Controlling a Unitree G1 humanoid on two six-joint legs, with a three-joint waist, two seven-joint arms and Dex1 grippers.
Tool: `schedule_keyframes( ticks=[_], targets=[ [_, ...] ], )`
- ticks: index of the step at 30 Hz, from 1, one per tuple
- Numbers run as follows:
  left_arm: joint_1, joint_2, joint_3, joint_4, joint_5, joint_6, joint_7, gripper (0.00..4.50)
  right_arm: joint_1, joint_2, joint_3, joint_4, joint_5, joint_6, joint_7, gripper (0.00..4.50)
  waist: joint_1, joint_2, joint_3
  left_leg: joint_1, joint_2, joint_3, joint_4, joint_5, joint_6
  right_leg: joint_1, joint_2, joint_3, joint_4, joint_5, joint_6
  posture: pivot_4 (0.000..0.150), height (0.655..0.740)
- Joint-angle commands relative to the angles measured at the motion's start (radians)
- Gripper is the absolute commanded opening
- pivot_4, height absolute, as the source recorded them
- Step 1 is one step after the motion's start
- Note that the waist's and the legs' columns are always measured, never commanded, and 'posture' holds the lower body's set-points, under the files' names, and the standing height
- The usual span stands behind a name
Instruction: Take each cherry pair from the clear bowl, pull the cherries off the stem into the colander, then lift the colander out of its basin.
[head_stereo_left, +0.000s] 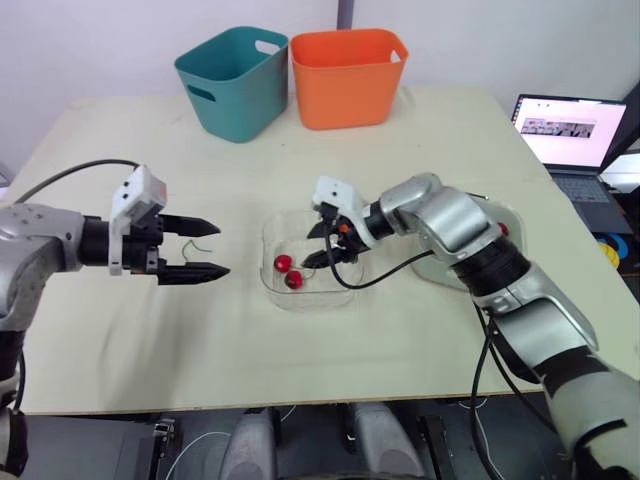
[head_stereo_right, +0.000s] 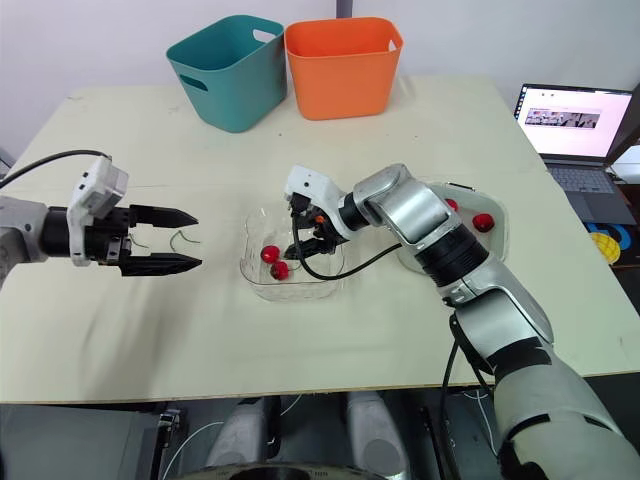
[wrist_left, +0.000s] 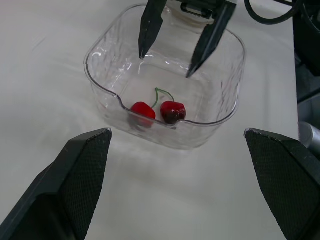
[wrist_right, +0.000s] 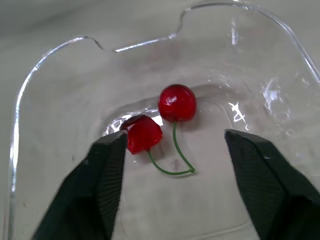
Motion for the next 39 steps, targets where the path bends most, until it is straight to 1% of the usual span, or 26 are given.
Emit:
schedule_keyframes(
  ticks=[1, 7, 11, 24, 27, 30, 32, 35, 39],
  targets=[
    [-0.015, 0.002, 0.034, -0.011, -0.007, -0.023, 0.008, 4.50, -0.023, 0.015, 0.008, -0.059, -0.008, 0.017, 0.033, 2.91, -0.001, 0.000, 0.000, 0.000, 0.000, 0.000, 0.000, 0.000, 0.000, 0.000, 0.000, 0.000, 0.000, 0.000, 0.000, 0.150, 0.7400],
    [-0.044, -0.016, 0.010, 0.015, 0.010, -0.046, 0.019, 4.50, -0.019, 0.034, 0.036, -0.044, -0.032, -0.005, 0.076, 2.91, 0.000, 0.000, 0.000, 0.000, 0.000, 0.000, 0.000, 0.000, 0.000, 0.000, 0.000, 0.000, 0.000, 0.000, 0.000, 0.150, 0.7400],
    [-0.064, -0.029, -0.003, 0.026, 0.023, -0.059, 0.027, 4.50, -0.032, 0.064, 0.071, 0.027, -0.061, -0.056, 0.132, 2.91, -0.002, 0.000, 0.000, 0.000, 0.000, 0.000, 0.000, 0.000, 0.000, 0.000, 0.000, 0.000, 0.000, 0.000, 0.000, 0.150, 0.7400],
    [-0.064, -0.042, 0.001, 0.022, 0.037, -0.074, 0.057, 4.50, -0.070, 0.158, 0.102, 0.233, -0.180, -0.187, 0.188, 2.91, -0.001, 0.000, 0.000, 0.000, 0.000, 0.000, 0.000, 0.000, 0.000, 0.000, 0.000, 0.000, 0.001, 0.000, 0.000, 0.150, 0.7400],
    [-0.062, -0.045, 0.003, 0.021, 0.038, -0.075, 0.063, 4.50, -0.071, 0.167, 0.108, 0.263, -0.208, -0.221, 0.197, 2.36, -0.001, 0.000, 0.000, 0.000, 0.000, 0.000, 0.000, 0.000, 0.000, 0.000, 0.000, 0.000, 0.001, 0.001, 0.000, 0.150, 0.7400],
    [-0.065, -0.050, 0.003, 0.022, 0.039, -0.076, 0.070, 4.50, -0.070, 0.174, 0.106, 0.280, -0.232, -0.246, 0.201, 1.35, -0.001, 0.000, 0.000, 0.000, 0.000, 0.000, 0.000, 0.000, 0.000, 0.000, 0.000, 0.000, 0.001, 0.001, 0.000, 0.150, 0.7400],
    [-0.069, -0.054, 0.002, 0.024, 0.040, -0.077, 0.074, 4.50, -0.069, 0.177, 0.102, 0.287, -0.247, -0.265, 0.203, 0.86, -0.002, 0.000, 0.000, 0.000, 0.000, 0.000, 0.000, 0.000, 0.000, 0.000, 0.000, 0.000, 0.001, 0.001, -0.001, 0.150, 0.7400],
    [-0.076, -0.058, 0.000, 0.030, 0.044, -0.078, 0.076, 4.50, -0.076, 0.165, 0.083, 0.272, -0.256, -0.300, 0.214, 0.56, -0.001, 0.000, 0.000, 0.000, 0.000, -0.001, 0.000, 0.000, 0.000, 0.000, 0.000, 0.000, 0.001, 0.001, -0.001, 0.150, 0.7400],
    [-0.083, -0.060, 0.000, 0.037, 0.044, -0.077, 0.078, 4.50, -0.094, 0.123, 0.045, 0.230, -0.265, -0.360, 0.229, 0.56, 0.000, 0.000, 0.000, 0.000, 0.000, -0.001, 0.000, 0.000, 0.000, 0.000, 0.000, 0.000, 0.001, 0.001, 0.000, 0.150, 0.7400]
  ],
)
